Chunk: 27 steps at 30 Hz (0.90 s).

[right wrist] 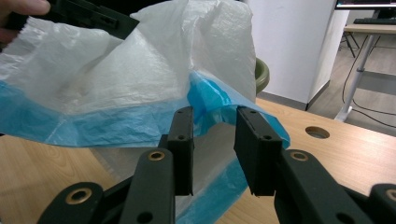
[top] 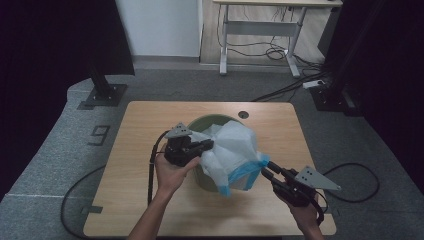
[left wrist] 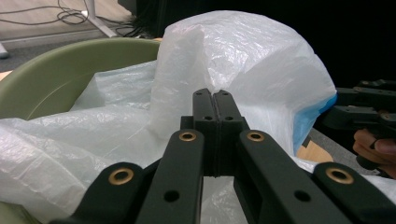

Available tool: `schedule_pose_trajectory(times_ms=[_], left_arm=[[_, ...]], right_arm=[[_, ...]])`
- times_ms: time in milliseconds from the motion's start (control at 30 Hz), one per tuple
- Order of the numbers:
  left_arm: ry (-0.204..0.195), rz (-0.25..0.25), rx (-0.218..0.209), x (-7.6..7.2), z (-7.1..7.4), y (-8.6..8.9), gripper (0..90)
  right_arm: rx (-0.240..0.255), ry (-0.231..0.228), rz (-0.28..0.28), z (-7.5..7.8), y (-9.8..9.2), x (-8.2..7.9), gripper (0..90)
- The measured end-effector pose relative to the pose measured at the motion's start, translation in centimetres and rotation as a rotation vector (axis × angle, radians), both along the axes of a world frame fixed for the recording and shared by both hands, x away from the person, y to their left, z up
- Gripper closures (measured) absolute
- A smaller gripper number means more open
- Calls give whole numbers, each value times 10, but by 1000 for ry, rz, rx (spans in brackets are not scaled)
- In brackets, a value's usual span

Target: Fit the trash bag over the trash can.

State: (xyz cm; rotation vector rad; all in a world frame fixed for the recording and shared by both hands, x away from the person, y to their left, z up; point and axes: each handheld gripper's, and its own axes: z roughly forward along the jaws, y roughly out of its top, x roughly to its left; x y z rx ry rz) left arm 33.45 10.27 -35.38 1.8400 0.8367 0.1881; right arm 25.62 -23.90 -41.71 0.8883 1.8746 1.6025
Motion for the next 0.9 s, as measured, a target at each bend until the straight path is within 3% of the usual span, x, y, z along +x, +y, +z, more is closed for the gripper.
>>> schedule_pose_trajectory(times_ms=[167,433,800,900], left_arm=[[0,4,-10,2,1,3,897],[13,6,-24,6,2,8,896],[13,11,-37,9,1,13,898],[-2,19,-37,8,1,14,898]], right_arm=[[-16,8,-10,-2,3,5,688],[-44,-22,24,-3,7,6,880],[-40,-19,34,-5,6,7,891],[-48,-13,39,-7,5,7,891]])
